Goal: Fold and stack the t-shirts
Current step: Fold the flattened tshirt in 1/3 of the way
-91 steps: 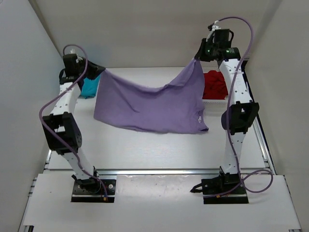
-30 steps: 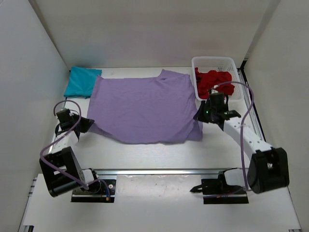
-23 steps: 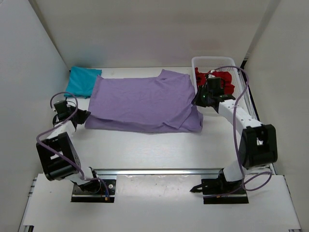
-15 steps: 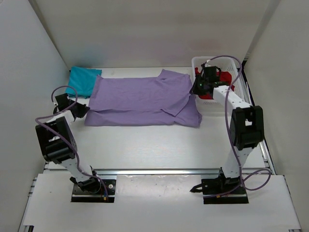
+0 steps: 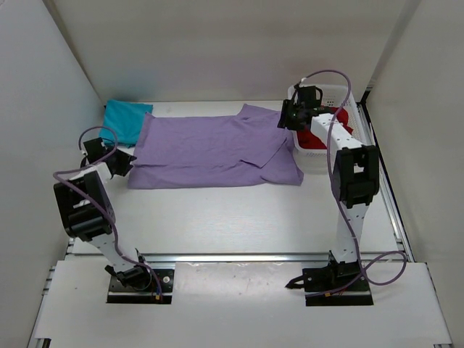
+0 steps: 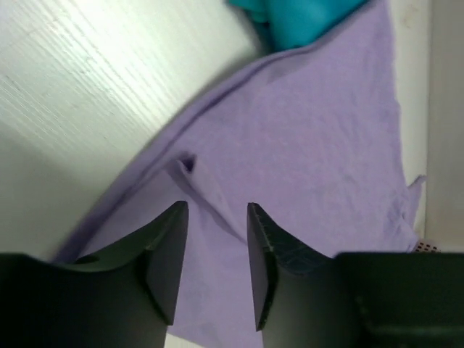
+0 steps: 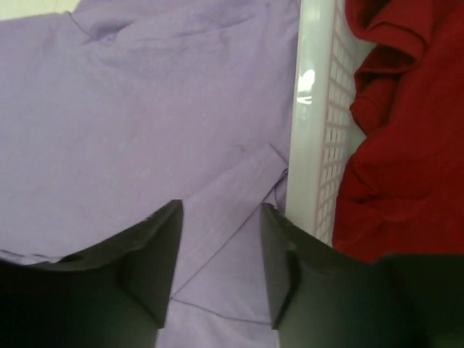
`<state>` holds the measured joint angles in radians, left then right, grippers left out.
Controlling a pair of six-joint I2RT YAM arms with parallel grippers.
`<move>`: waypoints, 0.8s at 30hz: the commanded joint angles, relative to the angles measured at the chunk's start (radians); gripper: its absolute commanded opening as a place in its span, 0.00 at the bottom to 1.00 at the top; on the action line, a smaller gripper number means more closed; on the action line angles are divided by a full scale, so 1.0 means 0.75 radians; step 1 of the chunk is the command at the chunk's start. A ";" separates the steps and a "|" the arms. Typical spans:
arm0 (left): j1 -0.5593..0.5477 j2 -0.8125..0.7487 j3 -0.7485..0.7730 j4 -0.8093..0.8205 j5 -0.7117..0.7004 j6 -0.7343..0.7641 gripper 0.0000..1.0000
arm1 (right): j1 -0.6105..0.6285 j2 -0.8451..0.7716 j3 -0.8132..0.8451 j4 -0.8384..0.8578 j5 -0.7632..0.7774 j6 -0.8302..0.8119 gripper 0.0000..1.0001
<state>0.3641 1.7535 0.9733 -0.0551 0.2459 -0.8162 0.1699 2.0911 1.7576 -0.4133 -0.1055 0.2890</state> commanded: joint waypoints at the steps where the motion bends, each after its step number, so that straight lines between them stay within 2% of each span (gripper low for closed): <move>1: -0.037 -0.221 -0.044 0.029 -0.021 0.043 0.50 | 0.035 -0.168 -0.011 -0.011 0.071 -0.023 0.47; 3: -0.058 -0.313 -0.129 0.035 -0.007 0.039 0.51 | 0.041 -0.349 -0.169 0.043 0.108 -0.025 0.46; 5: -0.062 -0.338 -0.211 0.045 0.065 0.021 0.46 | 0.052 -0.527 -0.509 0.143 0.082 0.036 0.26; 6: -0.060 -0.356 -0.270 0.037 0.101 0.023 0.42 | 0.041 -0.654 -0.711 0.237 0.045 0.050 0.09; 7: -0.044 -0.372 -0.303 0.055 0.112 0.027 0.40 | 0.029 -0.709 -0.798 0.273 0.016 0.095 0.00; 9: -0.025 -0.409 -0.434 0.059 0.130 0.035 0.38 | 0.007 -0.901 -1.115 0.412 -0.041 0.175 0.00; 11: -0.001 -0.446 -0.510 0.059 0.110 0.037 0.39 | -0.014 -1.004 -1.279 0.453 -0.045 0.193 0.01; 14: 0.038 -0.456 -0.559 0.057 0.073 0.023 0.44 | -0.067 -1.082 -1.453 0.516 -0.056 0.206 0.15; 18: 0.030 -0.358 -0.500 0.051 0.075 0.025 0.47 | -0.159 -1.023 -1.535 0.610 -0.119 0.220 0.36; 21: 0.040 -0.313 -0.484 0.051 0.030 0.037 0.46 | -0.196 -0.931 -1.525 0.688 -0.172 0.224 0.42; 24: 0.040 -0.236 -0.478 0.059 0.030 0.031 0.40 | -0.214 -0.809 -1.499 0.741 -0.193 0.232 0.43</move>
<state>0.3840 1.5307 0.6033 -0.0059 0.3035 -0.8097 0.0212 1.4307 0.5983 0.0124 -0.2134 0.4484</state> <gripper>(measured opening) 0.411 0.431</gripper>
